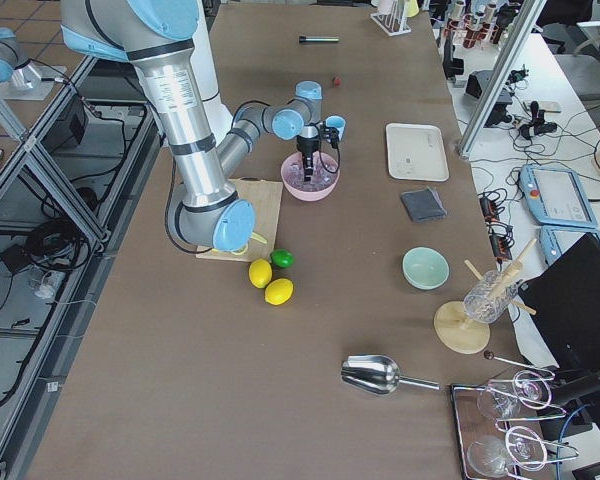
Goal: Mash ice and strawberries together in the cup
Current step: 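Grasp another ice cube from the bowl with the right gripper, then carry the ice cube to the blue cup and release it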
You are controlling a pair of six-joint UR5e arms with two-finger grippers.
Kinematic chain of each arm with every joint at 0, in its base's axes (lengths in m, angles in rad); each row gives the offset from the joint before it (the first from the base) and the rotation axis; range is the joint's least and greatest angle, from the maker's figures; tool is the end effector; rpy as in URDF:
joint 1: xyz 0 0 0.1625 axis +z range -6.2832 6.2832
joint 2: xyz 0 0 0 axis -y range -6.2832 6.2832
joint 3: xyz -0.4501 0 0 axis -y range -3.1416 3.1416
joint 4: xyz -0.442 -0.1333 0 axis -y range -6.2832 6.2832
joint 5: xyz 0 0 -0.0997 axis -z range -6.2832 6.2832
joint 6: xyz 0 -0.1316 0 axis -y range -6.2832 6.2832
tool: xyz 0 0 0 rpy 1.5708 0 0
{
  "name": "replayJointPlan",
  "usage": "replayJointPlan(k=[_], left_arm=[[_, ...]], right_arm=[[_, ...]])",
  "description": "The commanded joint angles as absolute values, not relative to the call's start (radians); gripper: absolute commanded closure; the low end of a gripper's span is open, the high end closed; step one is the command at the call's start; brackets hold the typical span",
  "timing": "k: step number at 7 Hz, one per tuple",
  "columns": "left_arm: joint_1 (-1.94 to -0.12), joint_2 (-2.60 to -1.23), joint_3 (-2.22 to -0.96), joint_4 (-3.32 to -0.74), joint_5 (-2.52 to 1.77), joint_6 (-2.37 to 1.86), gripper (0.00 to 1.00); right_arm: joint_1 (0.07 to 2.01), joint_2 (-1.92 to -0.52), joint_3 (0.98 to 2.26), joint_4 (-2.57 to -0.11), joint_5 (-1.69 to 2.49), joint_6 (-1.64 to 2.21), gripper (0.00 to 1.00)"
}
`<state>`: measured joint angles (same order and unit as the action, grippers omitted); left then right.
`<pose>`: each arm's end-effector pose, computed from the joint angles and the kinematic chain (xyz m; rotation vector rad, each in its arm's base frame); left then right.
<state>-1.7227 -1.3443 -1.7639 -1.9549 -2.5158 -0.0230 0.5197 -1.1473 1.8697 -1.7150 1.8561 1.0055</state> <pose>-0.0961 -0.4515 0.6540 0.3832 0.9110 0.0052 -0.5329 -0.4158 0.3319 0.0590 -0.6352 -0.1265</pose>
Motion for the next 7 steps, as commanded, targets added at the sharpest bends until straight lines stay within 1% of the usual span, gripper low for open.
replayJointPlan(k=[1, 3, 4, 5, 6, 7], left_arm=[[-1.723, -1.342, -1.763, -1.954, -2.519, -0.023, 0.01], [-1.723, -1.341, -1.761, -1.954, -2.519, -0.023, 0.01], [-1.723, -1.341, -1.759, -1.954, -2.519, -0.023, 0.01], [-1.723, -1.342, -1.761, -1.954, -2.519, -0.023, 0.01], [-1.723, -1.342, -1.761, -1.954, -2.519, -0.023, 0.01], [-1.723, -1.342, -1.764, -1.954, -2.520, -0.023, 0.01]], right_arm=[[0.557, -1.141, 1.906, -1.733, 1.887, 1.005, 0.95], [0.594, -1.056, 1.942, -1.843, 1.914, 1.005, 0.96], [0.577, -0.986, 1.909, -1.845, 1.892, 1.014, 0.96], [0.578, -0.910, 1.844, -1.845, 1.887, 1.020, 0.96], [0.578, -0.806, 1.762, -1.848, 1.881, 1.023, 0.98], [0.578, -0.673, 1.615, -1.841, 1.879, 1.043, 1.00]])
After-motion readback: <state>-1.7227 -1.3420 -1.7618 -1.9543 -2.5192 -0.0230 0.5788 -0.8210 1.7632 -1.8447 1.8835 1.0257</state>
